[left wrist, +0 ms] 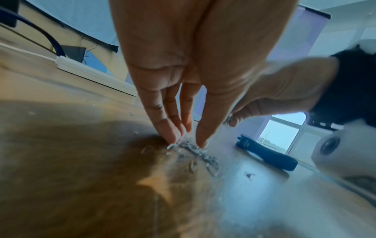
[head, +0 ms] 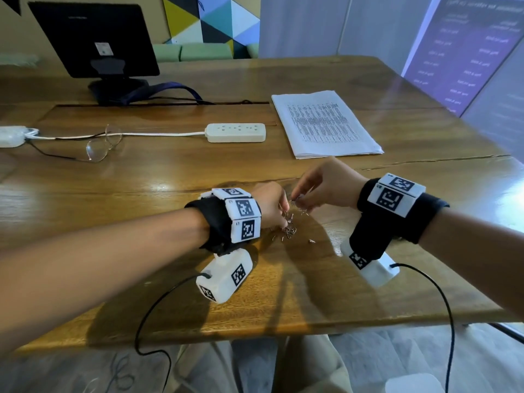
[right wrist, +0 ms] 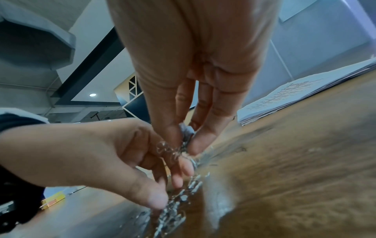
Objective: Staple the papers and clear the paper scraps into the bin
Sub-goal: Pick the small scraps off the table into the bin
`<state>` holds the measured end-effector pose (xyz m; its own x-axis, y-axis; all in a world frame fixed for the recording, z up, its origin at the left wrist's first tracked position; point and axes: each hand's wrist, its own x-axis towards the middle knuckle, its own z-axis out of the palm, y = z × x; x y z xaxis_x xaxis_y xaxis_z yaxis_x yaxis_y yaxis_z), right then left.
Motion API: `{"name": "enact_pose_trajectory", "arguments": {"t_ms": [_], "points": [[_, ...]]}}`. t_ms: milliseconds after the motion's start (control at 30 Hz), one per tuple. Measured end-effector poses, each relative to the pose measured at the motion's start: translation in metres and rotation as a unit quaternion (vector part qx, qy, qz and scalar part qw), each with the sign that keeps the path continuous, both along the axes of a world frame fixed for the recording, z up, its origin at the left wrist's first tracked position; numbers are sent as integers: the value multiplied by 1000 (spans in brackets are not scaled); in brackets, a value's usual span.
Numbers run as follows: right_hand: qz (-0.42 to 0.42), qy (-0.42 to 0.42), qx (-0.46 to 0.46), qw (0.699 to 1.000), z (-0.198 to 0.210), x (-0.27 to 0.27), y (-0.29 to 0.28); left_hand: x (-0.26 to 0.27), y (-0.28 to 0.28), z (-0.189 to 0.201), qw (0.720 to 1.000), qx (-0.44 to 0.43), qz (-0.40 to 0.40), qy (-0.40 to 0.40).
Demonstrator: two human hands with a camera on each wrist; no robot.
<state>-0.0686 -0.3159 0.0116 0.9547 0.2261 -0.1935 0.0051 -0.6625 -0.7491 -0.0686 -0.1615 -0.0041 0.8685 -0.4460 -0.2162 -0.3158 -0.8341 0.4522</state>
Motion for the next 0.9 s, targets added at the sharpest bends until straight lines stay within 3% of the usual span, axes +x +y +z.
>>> {"name": "enact_pose_trajectory", "arguments": {"t_ms": [267,400,600,700,800,900], "points": [[-44,1,9,999,-5,-3,-23,0,8,0,996,80,-2,-31],[-50,1,21,999,-7,-1,-20,-3,-6,0,999,43,5,-16],[-65,-14,17,998,-4,-2,-26,-5,-6,14,996,19,-66,50],[-69,-11,17,997,-4,-4,-30,0,3,22,999,17,-51,2],[-66,0,26,997,-6,-6,-29,0,11,22,992,103,-64,-44],[-55,9,27,998,-10,-7,-27,-8,21,15,980,193,-52,-13]]}}
